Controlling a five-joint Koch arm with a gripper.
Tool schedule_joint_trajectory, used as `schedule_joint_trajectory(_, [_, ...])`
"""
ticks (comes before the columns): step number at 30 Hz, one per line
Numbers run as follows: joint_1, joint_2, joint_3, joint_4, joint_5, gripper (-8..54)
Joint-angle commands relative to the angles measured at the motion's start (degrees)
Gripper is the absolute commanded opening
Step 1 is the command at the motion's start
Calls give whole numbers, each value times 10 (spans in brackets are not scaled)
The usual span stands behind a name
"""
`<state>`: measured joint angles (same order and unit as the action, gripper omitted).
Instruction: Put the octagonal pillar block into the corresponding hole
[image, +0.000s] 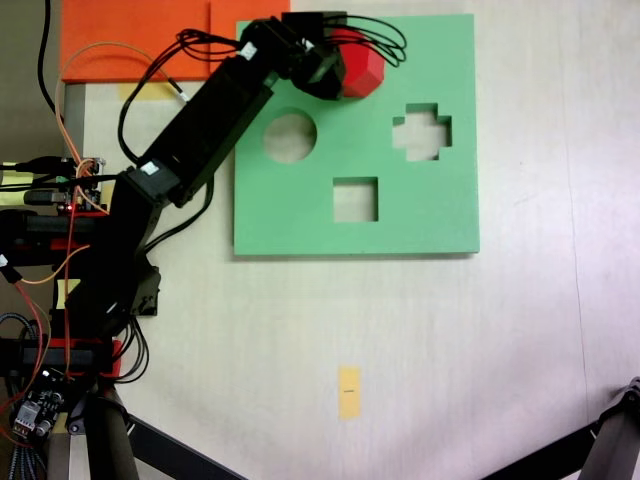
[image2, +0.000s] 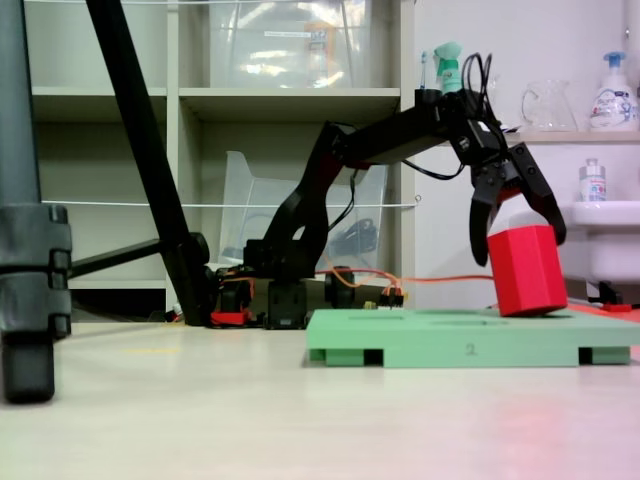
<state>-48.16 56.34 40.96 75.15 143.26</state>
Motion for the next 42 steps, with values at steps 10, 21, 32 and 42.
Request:
schedule_joint_trajectory(10, [-30,-4,-34,-23,-5,195])
schedule_joint_trajectory(21, [-9,-55,-56,-25,-4,197])
schedule_joint_trajectory(32, [-2,-98,-142,-11,-11,521])
schedule_joint_trajectory(42, [18,104,-148,132,-291,519])
